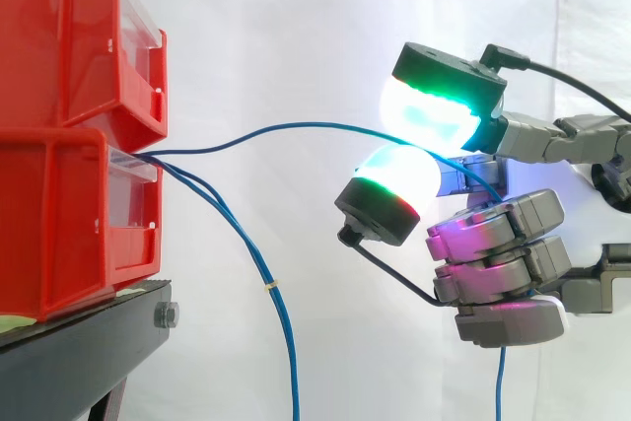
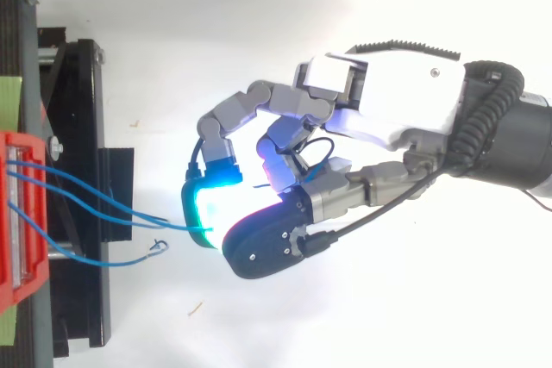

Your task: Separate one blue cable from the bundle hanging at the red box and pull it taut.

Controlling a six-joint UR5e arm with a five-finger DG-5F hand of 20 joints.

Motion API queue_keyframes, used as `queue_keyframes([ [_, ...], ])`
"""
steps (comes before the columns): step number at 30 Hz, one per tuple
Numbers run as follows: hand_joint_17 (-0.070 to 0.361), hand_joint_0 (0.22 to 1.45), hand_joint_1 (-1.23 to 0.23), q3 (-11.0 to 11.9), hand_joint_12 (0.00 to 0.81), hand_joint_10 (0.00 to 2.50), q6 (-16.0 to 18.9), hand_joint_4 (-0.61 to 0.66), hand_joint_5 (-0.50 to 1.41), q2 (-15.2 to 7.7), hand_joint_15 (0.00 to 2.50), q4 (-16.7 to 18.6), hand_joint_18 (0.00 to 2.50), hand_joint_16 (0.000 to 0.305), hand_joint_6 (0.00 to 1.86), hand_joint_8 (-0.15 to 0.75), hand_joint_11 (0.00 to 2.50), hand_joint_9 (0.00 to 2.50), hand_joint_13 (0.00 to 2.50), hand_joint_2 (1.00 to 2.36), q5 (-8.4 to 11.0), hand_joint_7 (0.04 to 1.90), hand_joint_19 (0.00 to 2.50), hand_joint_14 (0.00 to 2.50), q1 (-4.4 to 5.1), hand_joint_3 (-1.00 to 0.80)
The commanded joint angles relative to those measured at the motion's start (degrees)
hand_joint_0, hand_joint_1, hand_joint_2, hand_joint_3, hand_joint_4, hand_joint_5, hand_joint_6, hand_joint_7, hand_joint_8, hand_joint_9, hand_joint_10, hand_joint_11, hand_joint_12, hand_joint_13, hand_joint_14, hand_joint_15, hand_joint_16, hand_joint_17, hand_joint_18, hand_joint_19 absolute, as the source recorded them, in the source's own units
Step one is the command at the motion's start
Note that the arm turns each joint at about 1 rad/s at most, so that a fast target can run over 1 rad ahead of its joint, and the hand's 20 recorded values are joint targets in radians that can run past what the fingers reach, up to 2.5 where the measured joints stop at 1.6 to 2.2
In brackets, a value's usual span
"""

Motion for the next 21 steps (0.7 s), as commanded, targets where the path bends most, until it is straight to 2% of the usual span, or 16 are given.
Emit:
queue_keyframes([
  [1, 0.07, 0.73, -0.83, -0.06, 0.318, 1.29, 0.0, -0.23, -0.16, -0.01, 1.36, 0.0, 1.19, 0.031, 0.93, 0.298, 1.39, 0.97, 0.84, 1.01, 0.0, 1.35, 1.44, 1.99, 0.0, -0.18],
  [17, 0.073, 0.73, -0.84, 0.02, 0.319, 1.3, 0.0, -0.23, -0.16, -0.01, 1.36, 0.0, 1.2, 0.032, 0.93, 0.303, 1.38, 0.98, 0.85, 1.01, 0.0, 1.38, 1.42, 1.99, 0.0, -0.18],
  [21, 0.076, 0.73, -0.84, -0.06, 0.332, 1.3, 0.0, -0.23, -0.16, -0.01, 1.36, 0.0, 1.21, 0.034, 0.93, 0.304, 1.38, 0.98, 0.86, 1.01, 0.0, 1.4, 1.43, 2.0, 0.0, -0.13],
])
